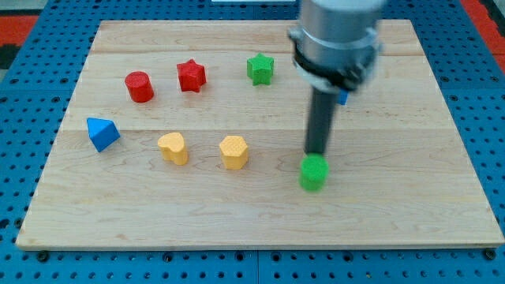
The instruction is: Move the blue triangle bottom left side of the red circle
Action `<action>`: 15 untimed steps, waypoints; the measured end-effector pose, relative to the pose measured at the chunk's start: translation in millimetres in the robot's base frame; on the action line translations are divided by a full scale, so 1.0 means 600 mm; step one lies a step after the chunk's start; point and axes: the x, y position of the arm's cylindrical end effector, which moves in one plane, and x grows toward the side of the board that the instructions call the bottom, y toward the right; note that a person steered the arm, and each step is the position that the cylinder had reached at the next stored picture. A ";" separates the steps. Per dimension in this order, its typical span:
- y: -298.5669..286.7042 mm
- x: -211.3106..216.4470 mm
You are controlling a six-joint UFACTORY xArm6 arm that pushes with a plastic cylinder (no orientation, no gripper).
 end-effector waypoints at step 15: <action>-0.595 -0.109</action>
